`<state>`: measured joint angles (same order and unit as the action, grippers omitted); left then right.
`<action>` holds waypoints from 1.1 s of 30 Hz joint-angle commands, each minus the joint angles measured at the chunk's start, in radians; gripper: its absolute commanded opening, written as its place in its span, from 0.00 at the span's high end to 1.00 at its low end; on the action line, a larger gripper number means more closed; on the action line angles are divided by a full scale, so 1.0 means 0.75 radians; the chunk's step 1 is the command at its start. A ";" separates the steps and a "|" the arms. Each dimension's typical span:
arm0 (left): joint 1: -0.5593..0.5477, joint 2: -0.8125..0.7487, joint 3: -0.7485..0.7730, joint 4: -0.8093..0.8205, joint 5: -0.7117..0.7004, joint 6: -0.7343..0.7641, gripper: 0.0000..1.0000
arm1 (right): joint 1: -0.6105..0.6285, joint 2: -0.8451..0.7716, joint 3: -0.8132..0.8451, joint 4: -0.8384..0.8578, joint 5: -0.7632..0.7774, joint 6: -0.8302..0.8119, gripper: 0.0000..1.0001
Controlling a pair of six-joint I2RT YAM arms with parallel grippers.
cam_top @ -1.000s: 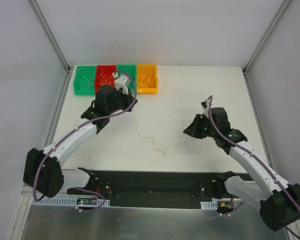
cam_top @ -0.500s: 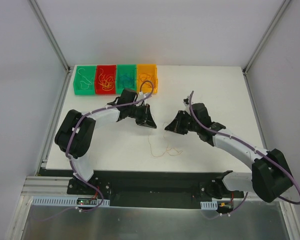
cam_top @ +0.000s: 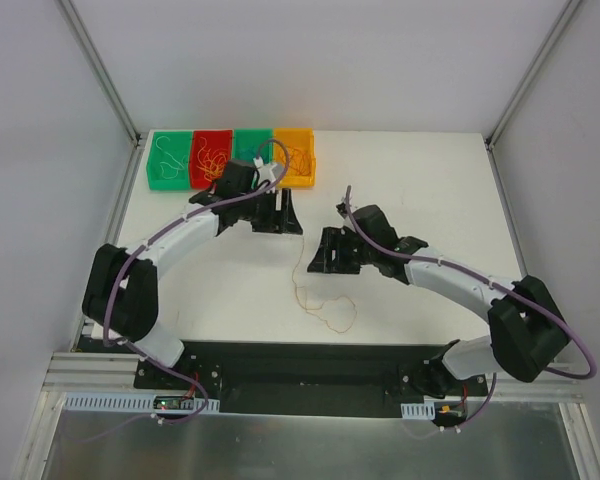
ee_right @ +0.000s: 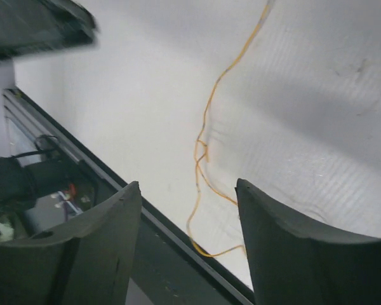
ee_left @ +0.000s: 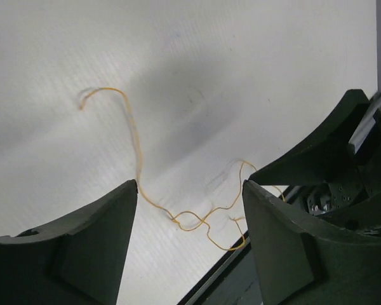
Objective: Untangle the cables
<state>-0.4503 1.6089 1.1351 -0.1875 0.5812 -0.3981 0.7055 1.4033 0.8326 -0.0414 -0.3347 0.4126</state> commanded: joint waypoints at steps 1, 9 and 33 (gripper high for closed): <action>0.034 -0.171 0.045 -0.100 -0.290 0.111 0.24 | -0.006 -0.085 0.099 -0.247 0.111 -0.204 0.32; 0.032 -0.255 0.035 -0.108 -0.380 0.171 0.13 | -0.108 -0.275 0.095 -0.242 0.319 -0.074 0.29; -0.363 -0.507 -0.519 0.133 -0.727 -0.730 0.18 | -0.460 0.019 -0.071 0.755 0.639 -0.253 0.30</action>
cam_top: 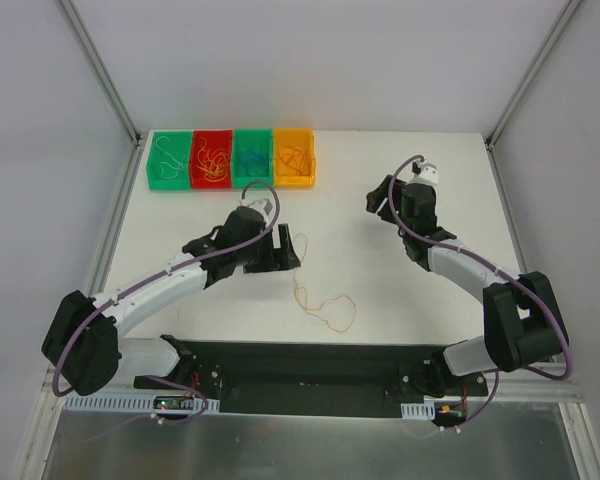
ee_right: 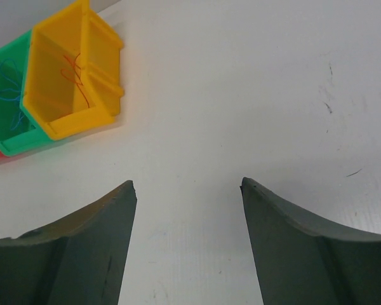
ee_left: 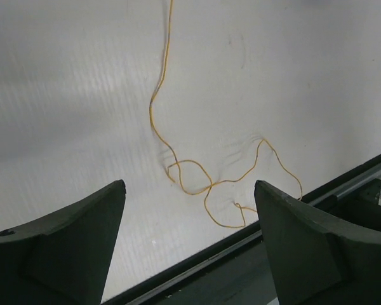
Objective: Untangle the cables
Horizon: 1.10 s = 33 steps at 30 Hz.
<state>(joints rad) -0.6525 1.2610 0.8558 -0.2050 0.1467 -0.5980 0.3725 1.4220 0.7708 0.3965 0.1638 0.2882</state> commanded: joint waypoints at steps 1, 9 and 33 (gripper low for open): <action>-0.128 -0.019 -0.159 0.173 -0.169 -0.548 0.16 | -0.020 -0.018 0.001 0.173 -0.030 -0.102 0.30; -0.294 0.262 -0.078 0.175 -0.330 -0.837 0.23 | -0.059 -0.071 -0.052 0.216 -0.098 -0.112 0.30; -0.390 0.409 -0.041 0.075 -0.584 -1.015 0.78 | -0.143 -0.110 -0.091 0.244 -0.253 -0.102 0.31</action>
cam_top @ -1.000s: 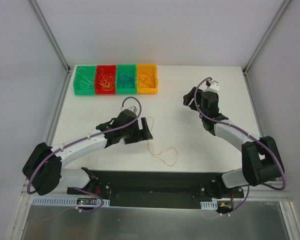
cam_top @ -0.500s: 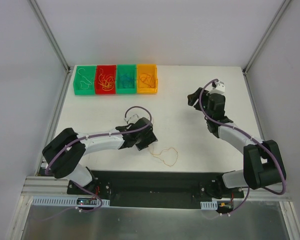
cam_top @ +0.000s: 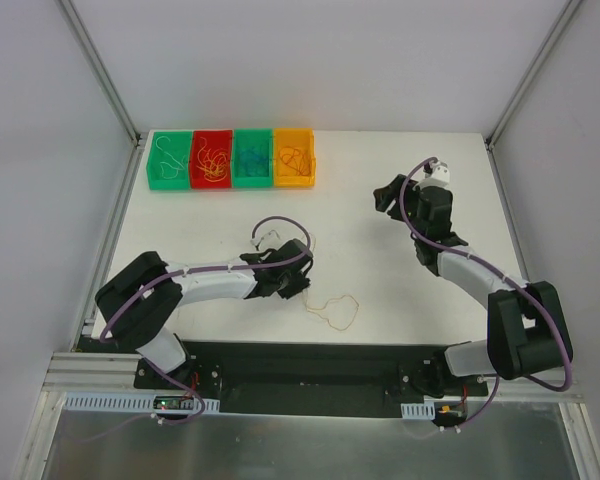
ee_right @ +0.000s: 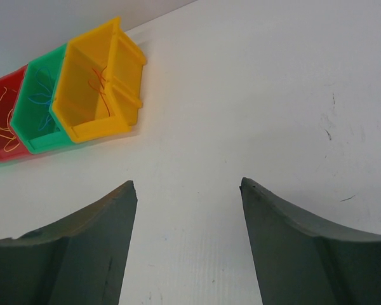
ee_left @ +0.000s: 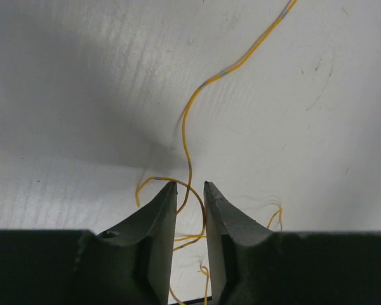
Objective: Untangle the cables
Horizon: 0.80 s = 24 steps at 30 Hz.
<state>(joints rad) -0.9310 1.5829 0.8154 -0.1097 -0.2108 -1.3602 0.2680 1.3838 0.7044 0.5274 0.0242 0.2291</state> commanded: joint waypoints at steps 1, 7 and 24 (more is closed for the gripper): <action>-0.023 -0.034 0.005 -0.052 -0.122 0.024 0.82 | -0.001 -0.051 0.002 0.070 -0.089 -0.037 0.31; -0.019 -0.251 -0.007 -0.052 -0.181 0.438 1.00 | 0.076 0.000 0.120 0.011 -0.369 -0.289 0.31; 0.306 -0.924 0.040 -0.359 0.546 1.551 1.00 | 0.410 -0.045 0.233 -0.104 -0.981 -0.610 0.22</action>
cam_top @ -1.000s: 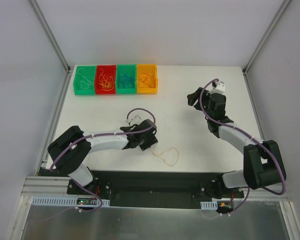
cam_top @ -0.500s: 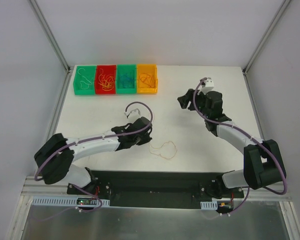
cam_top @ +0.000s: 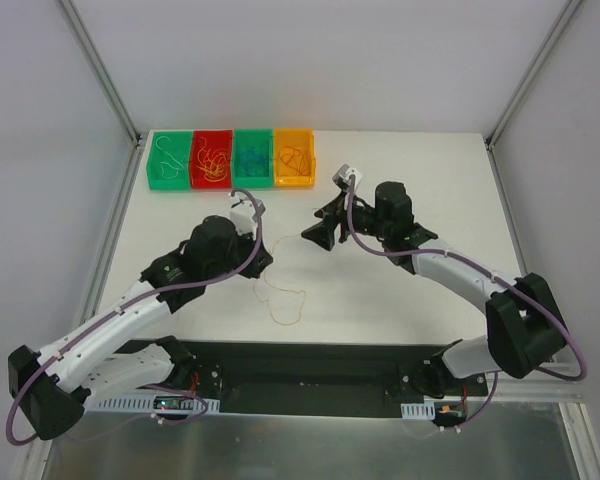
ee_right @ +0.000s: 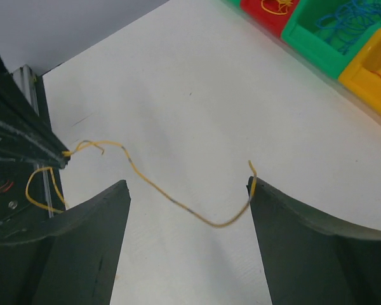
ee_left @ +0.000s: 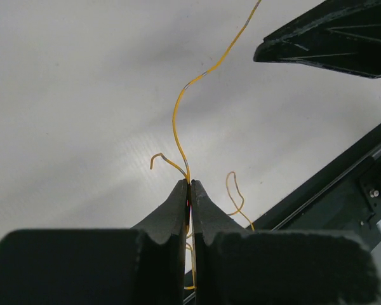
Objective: Untangle the cables
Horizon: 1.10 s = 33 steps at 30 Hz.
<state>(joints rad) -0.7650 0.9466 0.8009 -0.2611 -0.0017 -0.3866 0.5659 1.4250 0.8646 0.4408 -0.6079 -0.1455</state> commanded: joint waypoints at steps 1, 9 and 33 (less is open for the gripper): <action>0.100 -0.082 0.083 -0.214 0.286 0.296 1.00 | 0.016 -0.122 0.013 0.005 -0.153 -0.117 0.21; 0.155 -0.080 0.186 -0.398 0.407 0.450 1.00 | 0.168 -0.219 0.035 -0.156 -0.206 -0.280 0.15; 0.169 -0.178 0.266 -0.337 -0.066 0.262 1.00 | 0.385 0.109 0.279 -0.280 -0.067 -0.338 0.99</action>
<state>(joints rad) -0.6521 0.8368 0.9569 -0.5671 0.1993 -0.0818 0.8360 1.5242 1.0744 0.0978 -0.6983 -0.4400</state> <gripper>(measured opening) 0.007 0.011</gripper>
